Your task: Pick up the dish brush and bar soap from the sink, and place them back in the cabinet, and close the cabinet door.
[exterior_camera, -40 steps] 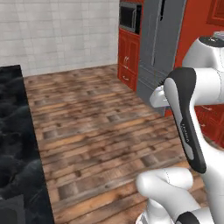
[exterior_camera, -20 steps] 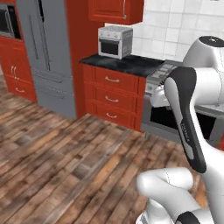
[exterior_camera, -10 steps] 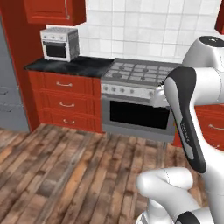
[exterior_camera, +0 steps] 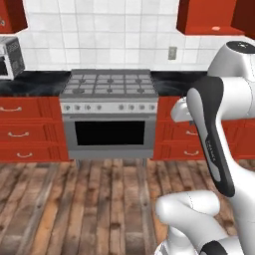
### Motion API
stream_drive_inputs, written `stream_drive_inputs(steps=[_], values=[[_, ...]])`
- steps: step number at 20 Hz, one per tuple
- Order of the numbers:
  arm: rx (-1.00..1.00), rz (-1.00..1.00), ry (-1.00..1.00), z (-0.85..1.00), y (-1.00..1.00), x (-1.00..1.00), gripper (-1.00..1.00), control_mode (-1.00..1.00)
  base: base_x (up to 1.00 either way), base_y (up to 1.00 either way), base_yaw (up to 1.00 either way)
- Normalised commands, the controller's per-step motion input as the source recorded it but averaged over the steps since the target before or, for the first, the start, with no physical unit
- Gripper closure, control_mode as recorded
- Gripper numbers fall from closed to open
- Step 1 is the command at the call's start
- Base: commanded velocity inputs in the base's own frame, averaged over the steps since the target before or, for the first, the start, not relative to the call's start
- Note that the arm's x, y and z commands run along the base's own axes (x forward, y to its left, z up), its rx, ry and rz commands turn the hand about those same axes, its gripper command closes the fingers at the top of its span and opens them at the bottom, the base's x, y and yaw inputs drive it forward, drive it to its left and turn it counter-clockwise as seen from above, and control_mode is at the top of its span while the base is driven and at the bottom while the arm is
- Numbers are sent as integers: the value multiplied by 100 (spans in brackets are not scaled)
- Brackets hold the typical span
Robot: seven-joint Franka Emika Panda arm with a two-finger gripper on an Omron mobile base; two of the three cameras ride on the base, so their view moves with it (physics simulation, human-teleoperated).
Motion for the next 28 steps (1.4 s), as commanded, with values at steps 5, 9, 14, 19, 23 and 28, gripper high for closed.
stream_drive_inputs(steps=[5, 9, 14, 19, 23, 28], values=[[0, 0, 0, 0, 0, 0, 100, 100, 0, -33, -40], [0, 0, 0, 0, 0, 0, 100, 100, 12, -37, -8], [0, 0, 0, 0, 0, 0, 100, 100, 24, -50, 0], [0, 0, 0, 0, 0, 0, 100, 100, 30, -51, -5], [0, 0, 0, 0, 0, 0, 100, 100, 47, -40, -13], [0, 0, 0, 0, 0, 0, 100, 100, 51, -43, -14]])
